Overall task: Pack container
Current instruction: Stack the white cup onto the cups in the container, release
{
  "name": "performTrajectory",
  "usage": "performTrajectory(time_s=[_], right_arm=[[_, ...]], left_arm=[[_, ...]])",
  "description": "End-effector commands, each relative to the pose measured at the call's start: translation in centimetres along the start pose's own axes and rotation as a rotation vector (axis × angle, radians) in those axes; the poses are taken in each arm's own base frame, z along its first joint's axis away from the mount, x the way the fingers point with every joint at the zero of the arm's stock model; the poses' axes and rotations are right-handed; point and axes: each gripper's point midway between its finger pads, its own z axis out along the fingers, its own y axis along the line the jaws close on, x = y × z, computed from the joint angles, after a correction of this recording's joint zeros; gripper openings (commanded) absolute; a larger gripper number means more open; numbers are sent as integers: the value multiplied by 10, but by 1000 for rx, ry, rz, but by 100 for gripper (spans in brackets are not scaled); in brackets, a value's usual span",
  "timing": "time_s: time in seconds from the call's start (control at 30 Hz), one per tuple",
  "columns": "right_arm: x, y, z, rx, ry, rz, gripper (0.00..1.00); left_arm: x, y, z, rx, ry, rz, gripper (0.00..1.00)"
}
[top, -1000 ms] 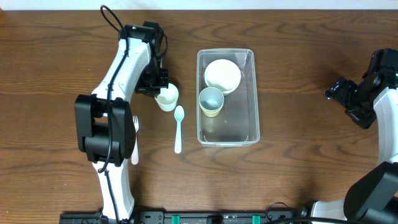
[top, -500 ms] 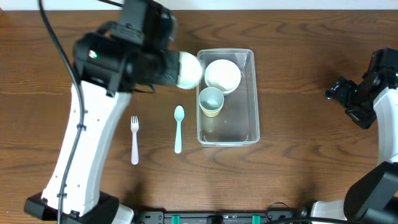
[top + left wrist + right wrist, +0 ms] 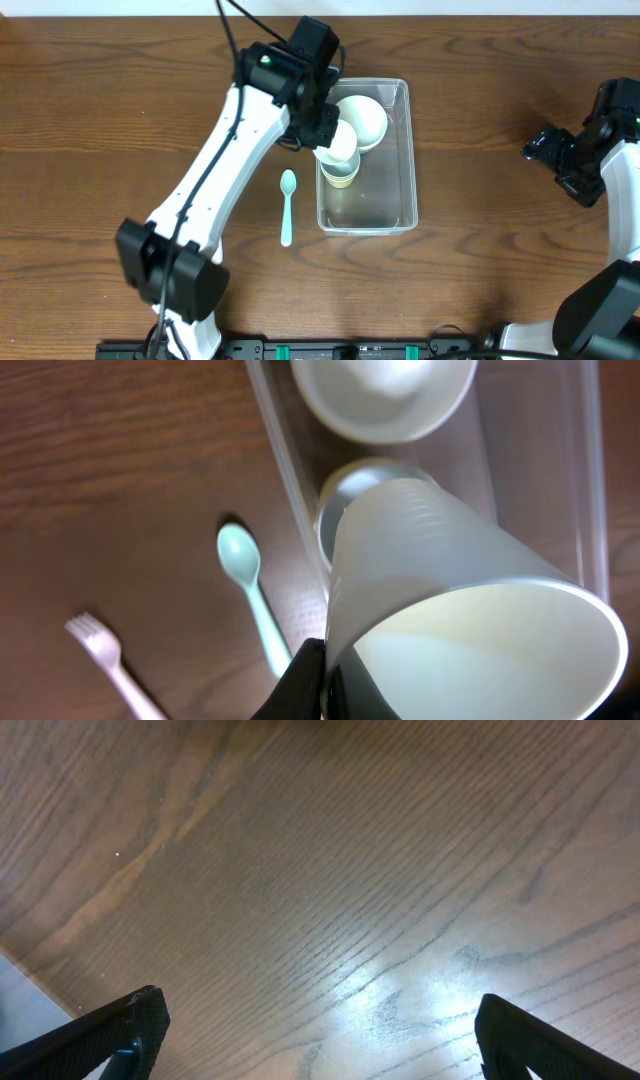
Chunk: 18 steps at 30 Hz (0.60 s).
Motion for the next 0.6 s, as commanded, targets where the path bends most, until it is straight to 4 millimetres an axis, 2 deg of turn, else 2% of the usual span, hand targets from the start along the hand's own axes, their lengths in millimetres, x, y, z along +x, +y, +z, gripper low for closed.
performTrajectory(time_s=[0.0,0.17,0.33,0.47,0.57], right_arm=[[-1,-2,0,1,-1,-4,99],[-1,-2,0,1,-1,-4,99],[-1,-2,0,1,-1,-4,99],[-1,-2,0,1,-1,-4,99],[-1,-2,0,1,-1,-4,99]], left_arm=[[1,2,23,-11,54,10,6],[9,1,59,-29,158,14,6],[10,-1,85,-37,202,21,6],[10,0,96,-41,219,20,6],[10,0,98,-41,220,19,6]])
